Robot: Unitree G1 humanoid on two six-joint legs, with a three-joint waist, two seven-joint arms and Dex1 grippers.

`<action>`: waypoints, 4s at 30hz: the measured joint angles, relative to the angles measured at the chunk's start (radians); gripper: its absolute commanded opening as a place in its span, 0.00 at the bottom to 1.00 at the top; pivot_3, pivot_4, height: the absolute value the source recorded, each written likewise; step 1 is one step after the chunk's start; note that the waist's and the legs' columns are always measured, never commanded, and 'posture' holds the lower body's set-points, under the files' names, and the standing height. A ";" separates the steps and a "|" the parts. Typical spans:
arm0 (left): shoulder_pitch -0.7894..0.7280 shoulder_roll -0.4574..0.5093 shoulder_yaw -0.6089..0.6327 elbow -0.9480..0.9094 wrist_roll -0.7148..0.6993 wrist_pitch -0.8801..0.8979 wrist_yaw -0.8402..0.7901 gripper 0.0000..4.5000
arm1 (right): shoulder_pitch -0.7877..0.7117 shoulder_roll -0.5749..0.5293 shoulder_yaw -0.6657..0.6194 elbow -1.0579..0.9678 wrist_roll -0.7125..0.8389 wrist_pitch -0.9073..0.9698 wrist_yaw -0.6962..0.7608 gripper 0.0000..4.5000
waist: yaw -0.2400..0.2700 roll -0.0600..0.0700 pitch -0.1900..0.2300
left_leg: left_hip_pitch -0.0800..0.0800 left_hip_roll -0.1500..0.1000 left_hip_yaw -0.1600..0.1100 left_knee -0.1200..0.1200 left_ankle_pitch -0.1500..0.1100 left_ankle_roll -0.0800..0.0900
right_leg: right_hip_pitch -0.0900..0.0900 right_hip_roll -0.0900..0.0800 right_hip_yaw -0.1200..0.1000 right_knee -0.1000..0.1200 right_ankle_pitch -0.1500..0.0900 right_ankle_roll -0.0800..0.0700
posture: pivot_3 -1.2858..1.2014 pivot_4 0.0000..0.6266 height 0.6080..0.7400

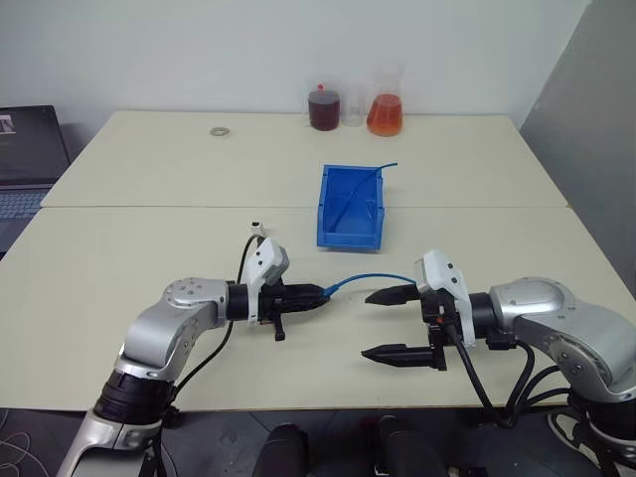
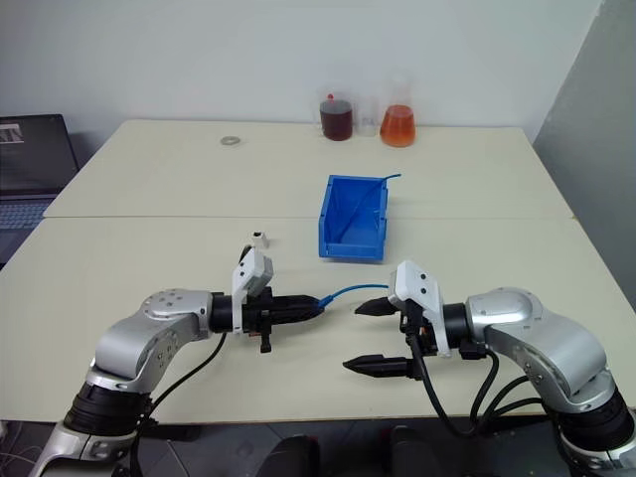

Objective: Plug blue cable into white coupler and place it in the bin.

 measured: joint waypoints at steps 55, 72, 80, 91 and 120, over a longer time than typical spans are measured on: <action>-0.029 0.074 0.053 -0.044 -0.296 0.180 -0.127 0.05 | -0.142 0.235 -0.035 0.266 0.292 0.140 -0.180 0.09 | -0.019 0.000 0.000 | -0.001 0.000 0.001 0.000 0.000 0.000 | -0.002 0.001 0.002 0.000 0.000 0.000 | 0.52 0.24 1.00; -0.013 0.096 0.014 -0.066 -0.225 0.066 -0.154 0.39 | -0.144 0.222 -0.025 0.267 0.294 0.161 -0.148 0.03 | -0.019 0.000 0.000 | -0.001 0.001 0.001 0.000 0.000 0.000 | -0.002 0.001 0.002 0.000 0.000 0.000 | 0.52 0.24 1.00; 0.027 0.128 -0.002 -0.077 -0.152 -0.001 -0.156 0.73 | -0.148 0.209 -0.012 0.267 0.246 0.116 -0.133 0.03 | -0.019 0.000 0.000 | -0.001 0.001 0.001 -0.001 0.000 0.000 | -0.003 0.001 0.002 0.000 0.000 0.000 | 0.52 0.24 1.00; 0.239 0.114 0.177 -0.124 -0.110 -0.061 0.044 1.00 | -0.140 0.145 -0.019 0.283 0.137 0.012 -0.114 0.03 | -0.019 0.000 0.000 | -0.001 0.001 0.001 -0.001 0.000 0.000 | -0.003 0.001 0.002 0.000 0.000 0.000 | 0.52 0.24 1.00; -0.117 -0.242 0.171 0.324 0.393 -0.018 0.886 1.00 | -0.085 0.190 -0.032 0.294 0.099 -0.032 -0.159 0.02 | -0.013 -0.002 0.001 | -0.003 -0.001 0.000 0.000 0.000 0.000 | -0.002 -0.001 0.001 0.000 0.001 0.001 | 0.52 0.24 1.00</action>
